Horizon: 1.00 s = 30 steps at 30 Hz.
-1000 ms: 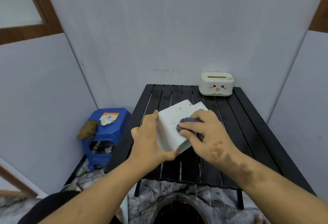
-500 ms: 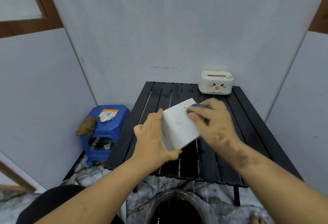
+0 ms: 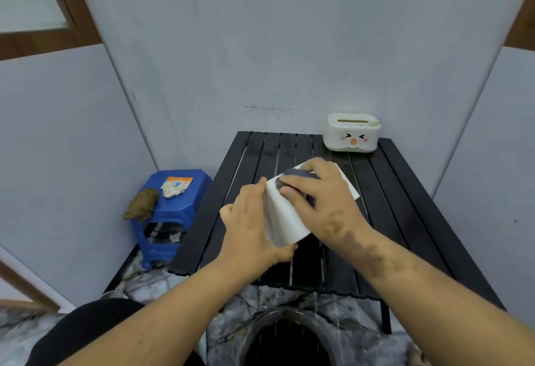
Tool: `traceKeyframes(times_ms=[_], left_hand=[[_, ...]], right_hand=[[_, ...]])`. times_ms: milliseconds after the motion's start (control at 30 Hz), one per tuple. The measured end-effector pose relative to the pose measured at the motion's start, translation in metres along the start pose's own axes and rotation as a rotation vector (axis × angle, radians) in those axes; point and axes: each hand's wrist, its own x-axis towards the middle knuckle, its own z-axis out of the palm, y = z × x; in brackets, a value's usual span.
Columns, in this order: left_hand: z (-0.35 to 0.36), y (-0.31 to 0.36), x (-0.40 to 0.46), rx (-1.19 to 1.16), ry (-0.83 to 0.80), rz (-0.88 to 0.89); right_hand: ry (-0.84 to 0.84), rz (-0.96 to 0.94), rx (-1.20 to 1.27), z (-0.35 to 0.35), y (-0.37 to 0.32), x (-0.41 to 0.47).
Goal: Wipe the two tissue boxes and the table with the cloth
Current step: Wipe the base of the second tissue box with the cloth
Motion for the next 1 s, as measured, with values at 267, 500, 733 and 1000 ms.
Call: traceKeyframes(times_ms=[267, 500, 733, 1000], left_hand=[[0.011, -0.006, -0.001, 0.053, -0.017, 0.084], [0.011, -0.008, 0.000, 0.028, -0.001, 0.063], [0.010, -0.001, -0.002, 0.032, -0.011, 0.077], [0.000, -0.001, 0.002, -0.005, -0.054, -0.018]], right_hand=[[0.173, 0.232, -0.045, -0.019, 0.032, 0.016], [0.028, -0.116, 0.010, -0.003, 0.004, 0.011], [0.171, 0.189, -0.032, -0.016, 0.027, 0.011], [0.046, -0.047, 0.037, -0.022, 0.026, -0.007]])
